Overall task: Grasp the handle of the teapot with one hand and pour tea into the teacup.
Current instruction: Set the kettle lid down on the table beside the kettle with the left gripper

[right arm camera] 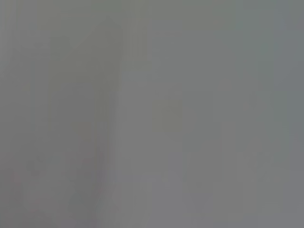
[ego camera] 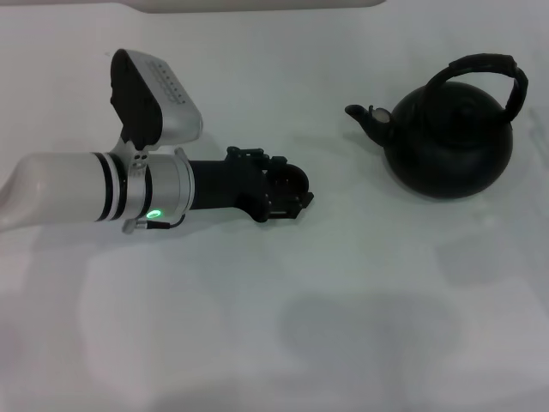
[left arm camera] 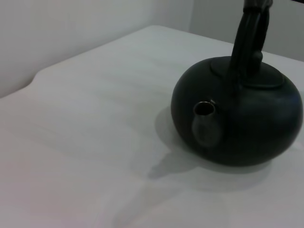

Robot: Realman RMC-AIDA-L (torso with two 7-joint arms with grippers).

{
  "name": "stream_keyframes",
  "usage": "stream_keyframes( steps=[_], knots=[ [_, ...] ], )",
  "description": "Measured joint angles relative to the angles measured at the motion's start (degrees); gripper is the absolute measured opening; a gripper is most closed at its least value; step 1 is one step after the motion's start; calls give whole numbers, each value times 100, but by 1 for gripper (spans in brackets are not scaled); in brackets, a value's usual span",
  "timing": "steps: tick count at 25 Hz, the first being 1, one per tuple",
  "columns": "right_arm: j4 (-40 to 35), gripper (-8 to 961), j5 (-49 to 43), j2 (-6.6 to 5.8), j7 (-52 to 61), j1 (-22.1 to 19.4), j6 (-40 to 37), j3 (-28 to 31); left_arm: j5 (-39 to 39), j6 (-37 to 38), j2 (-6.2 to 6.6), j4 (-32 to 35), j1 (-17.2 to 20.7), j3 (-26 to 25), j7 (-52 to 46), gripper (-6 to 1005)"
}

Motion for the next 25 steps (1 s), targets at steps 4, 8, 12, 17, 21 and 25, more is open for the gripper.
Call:
stream_keyframes(
  steps=[4,8,12,17,21,25],
  knots=[
    [9,627,0,6,6,-23,-65,0,-1,34,5,-8,12,7,-27,696],
    [31,627,0,14,8,-37,-107,0,-1,34,2,37,113,-28,-28,697],
    [81,627,9,15,9,-36,-184,1,19,-12,18,86,251,-29,-32,705],
    [82,627,3,16,9,-33,-198,0,18,0,38,175,317,-36,-7,736],
    [81,627,0,16,9,-27,-198,0,14,3,43,341,430,-44,8,738],
    [82,627,-1,16,9,-17,-153,0,10,-6,45,411,467,-51,10,739]
  ],
)
